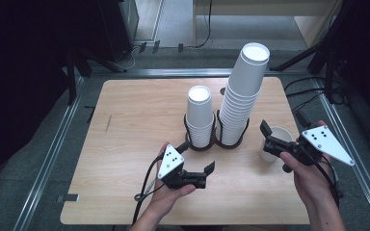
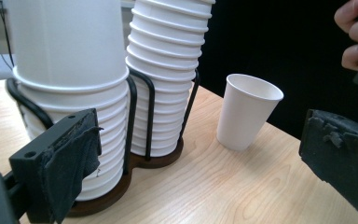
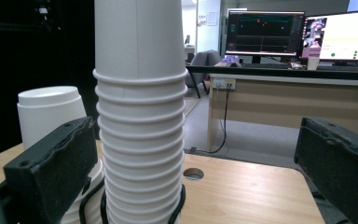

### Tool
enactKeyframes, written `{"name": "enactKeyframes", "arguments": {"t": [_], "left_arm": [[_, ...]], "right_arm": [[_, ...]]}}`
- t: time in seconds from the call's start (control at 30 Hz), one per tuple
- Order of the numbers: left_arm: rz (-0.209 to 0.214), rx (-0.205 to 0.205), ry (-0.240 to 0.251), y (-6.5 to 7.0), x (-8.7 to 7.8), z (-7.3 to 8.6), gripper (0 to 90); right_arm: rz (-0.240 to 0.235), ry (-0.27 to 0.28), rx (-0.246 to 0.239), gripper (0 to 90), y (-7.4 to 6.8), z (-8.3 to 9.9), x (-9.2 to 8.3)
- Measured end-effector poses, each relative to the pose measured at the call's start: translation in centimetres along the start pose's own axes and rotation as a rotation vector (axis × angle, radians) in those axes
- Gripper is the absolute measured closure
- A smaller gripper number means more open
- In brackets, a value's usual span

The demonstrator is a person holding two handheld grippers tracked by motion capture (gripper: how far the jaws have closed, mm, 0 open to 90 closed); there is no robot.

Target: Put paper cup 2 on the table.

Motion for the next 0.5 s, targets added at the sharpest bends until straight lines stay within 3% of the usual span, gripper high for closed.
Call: {"name": "enactKeyframes", "arguments": {"t": [0.1, 0.23, 0.5], "left_arm": [[-0.029, -0.011, 0.006, -0.1, 0.8, -0.3, 0.0], [-0.071, 0.006, 0.034, -0.5, 1.5, -1.0, 0.0], [-0.099, 0.056, 0.065, -0.3, 3.0, -3.1, 0.0]], "right_arm": [[-0.011, -0.010, 0.014, 0.0, -0.4, -0.4, 0.7], [-0.030, -0.017, 0.037, 0.0, -1.1, -1.3, 1.4], [-0.071, -0.024, 0.047, 0.0, -3.0, -3.0, 3.3]]}}
Point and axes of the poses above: each handheld gripper's, and its own axes: x roughly forward along the jaws, z roughly out of its underside, y roughly to its right, the point moved 8 cm from there along x, roughly forward along the jaws, and after that the axes turned 3 degrees about z, right-handed, at the moved point
